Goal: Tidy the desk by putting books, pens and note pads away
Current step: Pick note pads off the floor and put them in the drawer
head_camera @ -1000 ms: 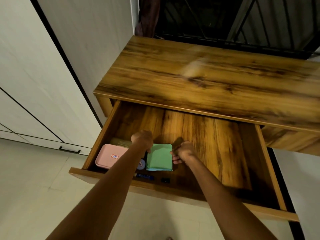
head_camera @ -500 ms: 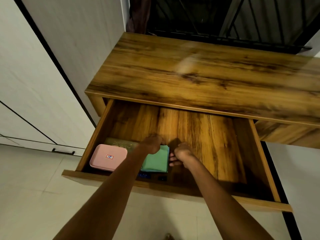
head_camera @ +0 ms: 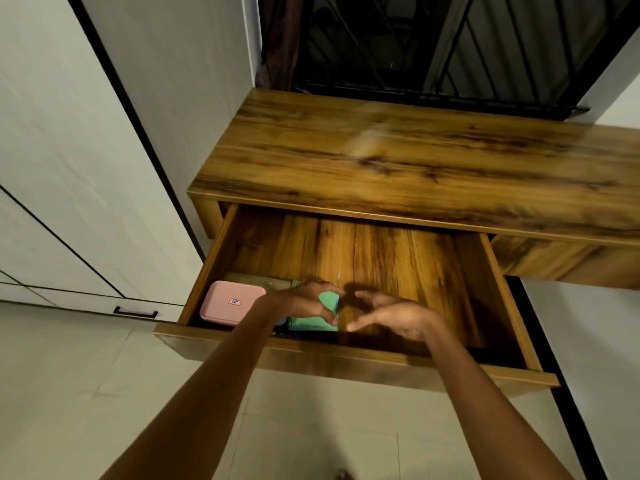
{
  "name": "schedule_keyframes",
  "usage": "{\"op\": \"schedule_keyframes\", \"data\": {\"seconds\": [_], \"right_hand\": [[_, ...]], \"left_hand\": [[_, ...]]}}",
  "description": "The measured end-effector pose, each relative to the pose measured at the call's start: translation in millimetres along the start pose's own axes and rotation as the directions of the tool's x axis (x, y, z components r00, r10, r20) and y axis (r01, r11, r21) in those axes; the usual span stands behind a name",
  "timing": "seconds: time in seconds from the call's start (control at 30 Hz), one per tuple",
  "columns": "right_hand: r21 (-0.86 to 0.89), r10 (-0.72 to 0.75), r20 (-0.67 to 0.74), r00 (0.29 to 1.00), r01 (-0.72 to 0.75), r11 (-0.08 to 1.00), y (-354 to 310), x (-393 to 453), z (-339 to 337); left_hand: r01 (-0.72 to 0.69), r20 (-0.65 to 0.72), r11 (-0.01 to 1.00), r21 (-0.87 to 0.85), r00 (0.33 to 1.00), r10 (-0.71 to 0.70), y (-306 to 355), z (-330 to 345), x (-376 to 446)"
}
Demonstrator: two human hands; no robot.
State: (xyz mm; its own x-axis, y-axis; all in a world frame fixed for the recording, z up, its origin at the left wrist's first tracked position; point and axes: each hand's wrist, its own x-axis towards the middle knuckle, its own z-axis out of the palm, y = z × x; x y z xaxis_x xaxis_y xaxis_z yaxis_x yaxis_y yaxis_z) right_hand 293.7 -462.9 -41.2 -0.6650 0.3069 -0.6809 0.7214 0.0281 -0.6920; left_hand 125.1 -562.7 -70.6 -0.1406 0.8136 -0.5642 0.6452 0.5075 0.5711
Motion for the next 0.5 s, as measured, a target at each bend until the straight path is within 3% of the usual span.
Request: {"op": "schedule_keyframes", "data": {"seconds": [0.1,0.2,0.33,0.4,0.5], "right_hand": [[-0.314,0.021,0.098,0.995,0.011,0.949,3.1,-15.3,14.6],[-0.685,0.037,-0.017,0.999,-0.039,0.727,16.4,-15.9,32.1],[-0.787,-0.172,-0.244,0.954,-0.091,0.611,28.4,-14.2,43.6],[-0.842,-0.308,-0.336,0.89,-0.138,0.521,29.2,-16.1,45.3],[-0.85,-0.44,-0.444,0.781,-0.212,0.482,28.7,-14.3,43.4]], "left_hand": [[0.005,0.069,1.0,0.009,0.998,-0.006,1.6,2.4,-15.7],[-0.051,0.118,0.949,0.311,0.993,0.015,1.4,7.2,-29.8],[-0.075,0.03,0.894,0.442,0.997,0.069,-0.2,14.6,-33.3],[-0.105,-0.05,0.861,0.497,0.988,0.149,1.1,17.1,-33.1],[-0.1,-0.191,0.805,0.585,0.948,0.256,0.1,16.8,-28.3]]}}
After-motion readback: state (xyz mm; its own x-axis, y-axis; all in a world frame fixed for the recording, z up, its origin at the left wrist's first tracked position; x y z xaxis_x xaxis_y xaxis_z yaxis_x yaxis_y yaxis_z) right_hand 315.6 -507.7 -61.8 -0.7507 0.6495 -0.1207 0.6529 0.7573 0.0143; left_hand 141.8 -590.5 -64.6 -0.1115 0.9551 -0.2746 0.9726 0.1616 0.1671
